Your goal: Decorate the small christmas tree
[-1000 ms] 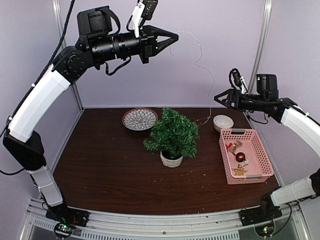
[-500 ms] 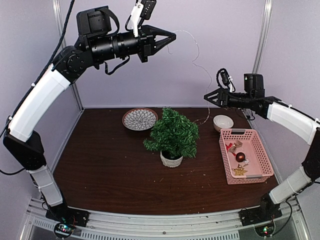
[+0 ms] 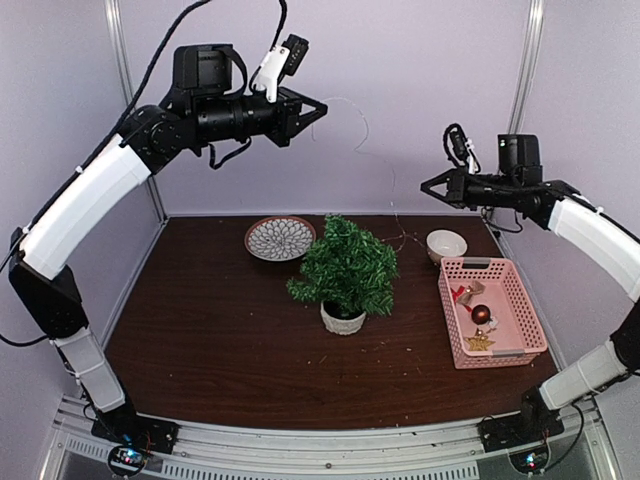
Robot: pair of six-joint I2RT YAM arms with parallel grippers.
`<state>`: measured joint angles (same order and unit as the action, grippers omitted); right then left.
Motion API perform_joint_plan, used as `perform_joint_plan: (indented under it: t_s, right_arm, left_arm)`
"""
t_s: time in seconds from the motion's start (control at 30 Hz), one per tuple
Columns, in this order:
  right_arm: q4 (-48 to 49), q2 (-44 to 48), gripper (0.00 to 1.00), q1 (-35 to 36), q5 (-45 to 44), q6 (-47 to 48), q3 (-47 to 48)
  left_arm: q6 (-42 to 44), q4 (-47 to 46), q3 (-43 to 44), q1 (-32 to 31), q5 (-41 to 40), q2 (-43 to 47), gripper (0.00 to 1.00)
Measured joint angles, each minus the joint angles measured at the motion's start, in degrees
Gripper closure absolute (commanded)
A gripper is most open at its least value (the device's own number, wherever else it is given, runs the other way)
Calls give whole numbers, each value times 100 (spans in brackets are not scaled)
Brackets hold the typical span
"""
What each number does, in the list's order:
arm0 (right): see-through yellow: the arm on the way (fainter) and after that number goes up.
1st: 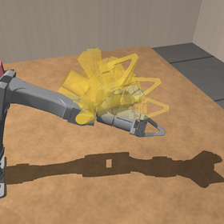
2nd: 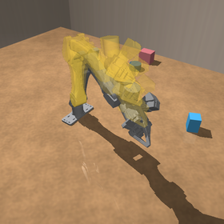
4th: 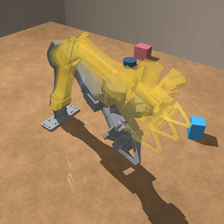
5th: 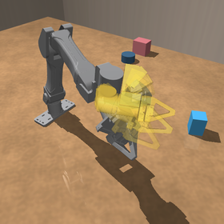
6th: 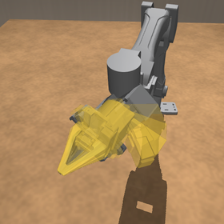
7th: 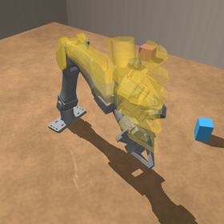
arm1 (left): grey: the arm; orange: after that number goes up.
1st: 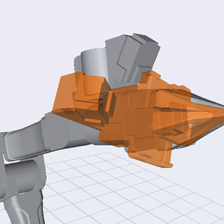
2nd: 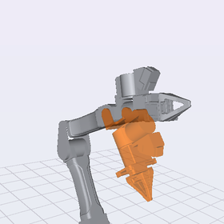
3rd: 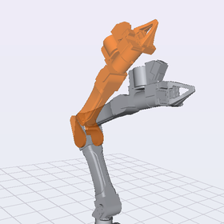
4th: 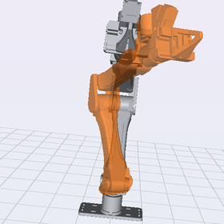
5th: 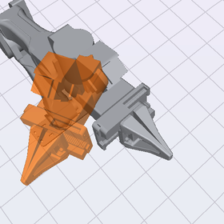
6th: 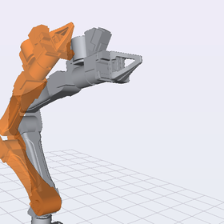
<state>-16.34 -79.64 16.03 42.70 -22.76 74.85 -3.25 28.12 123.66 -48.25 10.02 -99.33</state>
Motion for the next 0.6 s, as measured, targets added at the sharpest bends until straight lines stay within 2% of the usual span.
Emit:
perform_joint_plan:
  t_s: [0.03,0.07,0.13,0.2,0.4,0.6]
  right_arm:
    - [-168,131,100,0,-105,50,44]
    - [-308,238,88,2,-181,101,76]
    - [-511,466,58,2,-297,227,92]
    - [-616,599,46,2,-332,350,83]
    - [-407,195,36,2,-203,407,-98]
    - [-138,-632,36,2,79,302,-96]
  left_arm:
    - [-46,52,-101,37,-109,0,100]
    - [-83,79,-203,66,-192,4,100]
    - [-160,116,-505,125,-284,57,100]
    - [-210,138,-693,144,-267,94,100]
    - [-273,146,-490,149,140,98,100]
    - [-361,-254,-168,149,570,120,100]
